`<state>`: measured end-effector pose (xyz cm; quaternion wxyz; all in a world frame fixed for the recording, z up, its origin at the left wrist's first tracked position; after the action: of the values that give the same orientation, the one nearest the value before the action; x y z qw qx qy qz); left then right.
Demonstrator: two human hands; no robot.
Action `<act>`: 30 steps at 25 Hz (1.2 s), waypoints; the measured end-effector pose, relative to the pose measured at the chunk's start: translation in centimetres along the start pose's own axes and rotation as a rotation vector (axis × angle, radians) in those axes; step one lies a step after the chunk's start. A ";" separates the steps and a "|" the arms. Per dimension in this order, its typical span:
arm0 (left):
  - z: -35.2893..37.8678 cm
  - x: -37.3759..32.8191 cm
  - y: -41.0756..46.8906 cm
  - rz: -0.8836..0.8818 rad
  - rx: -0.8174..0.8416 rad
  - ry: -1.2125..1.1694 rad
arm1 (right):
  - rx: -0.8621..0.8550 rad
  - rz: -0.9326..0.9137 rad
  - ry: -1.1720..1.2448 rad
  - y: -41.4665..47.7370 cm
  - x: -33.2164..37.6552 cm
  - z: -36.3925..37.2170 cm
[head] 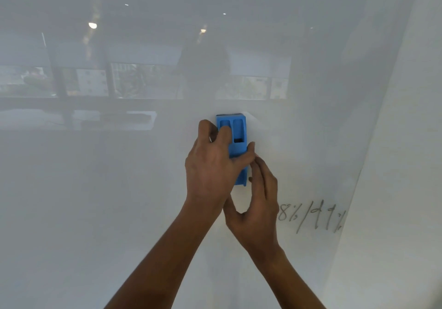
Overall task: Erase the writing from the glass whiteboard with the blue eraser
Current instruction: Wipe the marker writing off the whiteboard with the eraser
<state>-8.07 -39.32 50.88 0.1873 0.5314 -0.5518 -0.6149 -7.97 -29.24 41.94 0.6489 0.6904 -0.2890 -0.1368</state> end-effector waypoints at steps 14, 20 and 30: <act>-3.7 7.1 -0.7 0.227 -0.159 0.044 | -0.098 0.169 -0.129 0.2 1.7 3.0; -1.7 10.6 -1.5 0.223 -0.082 0.195 | -0.122 0.200 -0.154 1.7 2.0 3.3; -0.6 12.0 -1.8 0.289 -0.220 0.287 | 0.037 -0.074 -0.423 -5.7 -0.4 3.6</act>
<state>-11.31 -48.77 44.02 0.4069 0.5052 -0.5195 -0.5562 -9.08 -31.97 35.86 0.5554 0.6682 -0.3959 -0.2970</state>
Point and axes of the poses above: each hand's wrist, its own y-axis towards the middle knuckle, its own z-axis out of the palm, x = y × z, the point moved 1 cm from there along y, towards the middle knuckle, and after that the axes turned 10 degrees about -z, right-handed, at the moved point
